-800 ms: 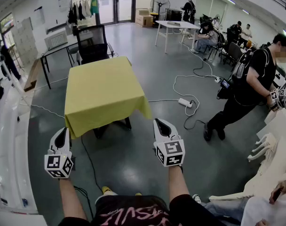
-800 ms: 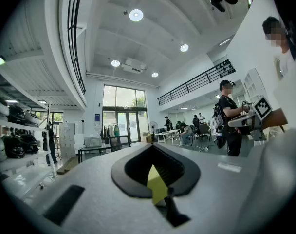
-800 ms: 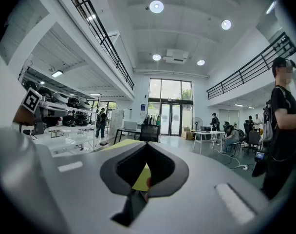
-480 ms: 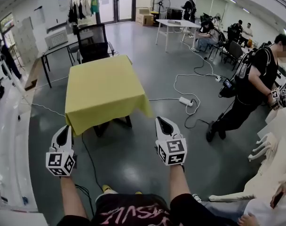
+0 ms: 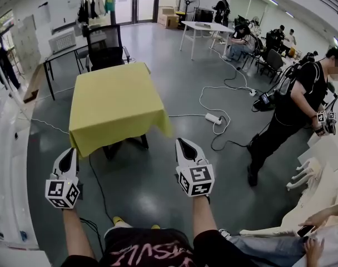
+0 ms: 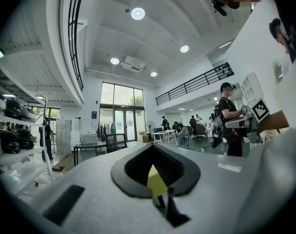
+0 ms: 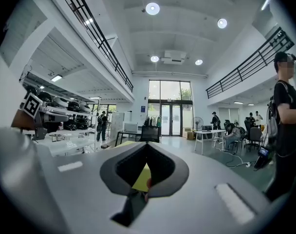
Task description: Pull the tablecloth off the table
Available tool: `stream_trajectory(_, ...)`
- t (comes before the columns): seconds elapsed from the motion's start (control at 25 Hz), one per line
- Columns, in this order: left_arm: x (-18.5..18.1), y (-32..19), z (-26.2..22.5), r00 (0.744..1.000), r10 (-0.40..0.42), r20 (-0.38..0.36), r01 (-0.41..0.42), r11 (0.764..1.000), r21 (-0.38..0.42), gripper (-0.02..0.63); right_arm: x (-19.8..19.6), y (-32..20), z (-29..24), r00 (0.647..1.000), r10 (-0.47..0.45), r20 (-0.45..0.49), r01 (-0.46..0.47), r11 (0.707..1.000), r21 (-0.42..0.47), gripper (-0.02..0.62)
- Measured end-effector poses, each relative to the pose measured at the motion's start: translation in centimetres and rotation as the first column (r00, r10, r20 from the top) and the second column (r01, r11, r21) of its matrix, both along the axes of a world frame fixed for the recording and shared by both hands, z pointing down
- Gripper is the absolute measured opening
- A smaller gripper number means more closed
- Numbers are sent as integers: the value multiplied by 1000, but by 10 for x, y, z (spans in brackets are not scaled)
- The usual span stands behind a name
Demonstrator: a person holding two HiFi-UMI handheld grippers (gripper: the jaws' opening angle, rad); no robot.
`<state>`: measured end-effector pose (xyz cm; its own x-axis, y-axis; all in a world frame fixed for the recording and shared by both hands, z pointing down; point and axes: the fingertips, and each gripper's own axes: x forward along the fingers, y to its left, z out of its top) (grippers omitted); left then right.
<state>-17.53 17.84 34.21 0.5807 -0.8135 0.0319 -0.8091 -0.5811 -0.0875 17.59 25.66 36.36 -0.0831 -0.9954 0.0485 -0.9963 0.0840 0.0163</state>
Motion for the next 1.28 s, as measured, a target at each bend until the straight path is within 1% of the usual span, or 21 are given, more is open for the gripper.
stream_trajectory(0.12,4,1,-1,1000,1,-5,-1,1000,2,4,3,1,2,1000,-6,1,6,1000,1,14)
stream_trajectory(0.32,19,-12,-5,1000,24,-5,-24,1000,8,3,11,-3,2,1000,-1,10,1,1000,-4,14)
stream_trajectory(0.6,45,-50,-8,998,68,12,-69,998,11,3,27,-29,1,1000,22,-2,-22,1000,-19,14)
stream_trajectory(0.76,42,-84,-5,998,64,12,-64,998,7,3,23,-67,4,1000,14,-12,-14,999,-29,14)
stream_trajectory(0.96,32,-134,10,999,44,-5,-45,999,-15,4,12,-122,11,999,-15,-46,12,999,-52,14)
stream_trajectory(1.16,19,-192,24,999,46,8,-46,998,-37,3,0,-181,20,998,-23,-67,18,997,-80,14)
stream_trajectory(1.28,4,-234,24,999,41,11,-41,998,-44,5,-14,-226,17,997,-37,-74,30,996,-88,14)
